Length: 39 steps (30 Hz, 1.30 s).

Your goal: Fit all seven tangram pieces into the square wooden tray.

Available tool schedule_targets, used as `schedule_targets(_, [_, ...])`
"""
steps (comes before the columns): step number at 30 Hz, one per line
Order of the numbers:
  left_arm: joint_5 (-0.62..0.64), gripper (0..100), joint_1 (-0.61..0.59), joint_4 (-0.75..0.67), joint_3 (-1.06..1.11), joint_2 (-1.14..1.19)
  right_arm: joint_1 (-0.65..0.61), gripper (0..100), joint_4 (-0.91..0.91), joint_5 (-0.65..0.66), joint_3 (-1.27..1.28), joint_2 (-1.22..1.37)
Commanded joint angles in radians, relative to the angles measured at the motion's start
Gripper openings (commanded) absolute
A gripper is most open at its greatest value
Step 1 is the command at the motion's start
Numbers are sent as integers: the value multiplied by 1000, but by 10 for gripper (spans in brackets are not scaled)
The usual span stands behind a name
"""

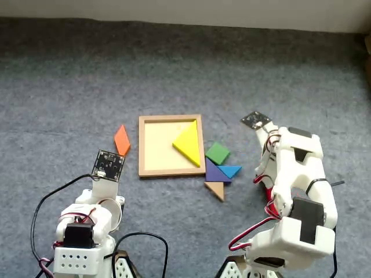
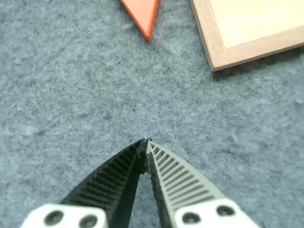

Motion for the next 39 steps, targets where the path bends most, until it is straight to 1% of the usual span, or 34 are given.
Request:
schedule_targets(1, [9, 32, -8, 3, 21, -15, -12, 43, 1, -41, -2, -124])
schedule_targets(6, [9, 32, -8, 3, 21, -15, -13, 29, 73, -49, 81, -363])
schedule_targets(10, [9, 32, -8, 3, 21, -15, -8, 28, 122, -160, 140, -507])
schedule_targets(14, [9, 32, -8, 3, 21, -15, 64, 28, 124, -241, 179, -588])
schedule_targets(16, [9, 32, -8, 3, 21, -15, 111, 28, 159, -227, 183, -599])
schedule_targets(20, [9, 32, -8, 3, 21, -15, 197, 28, 266, -121, 189, -565])
schedule_targets(23, [9, 32, -8, 3, 21, -15, 268, 28, 275, -43, 186, -507])
schedule_targets(25, [9, 32, -8, 3, 21, -15, 289, 28, 275, 6, 186, -450])
schedule_targets(30, [9, 32, -8, 3, 21, -15, 308, 28, 275, 84, 182, -269])
schedule_targets(36, [9, 32, -8, 3, 21, -15, 300, 28, 275, 94, 180, -128])
schedule_targets(39, [9, 32, -8, 3, 21, -15, 257, 28, 260, 94, 179, -91])
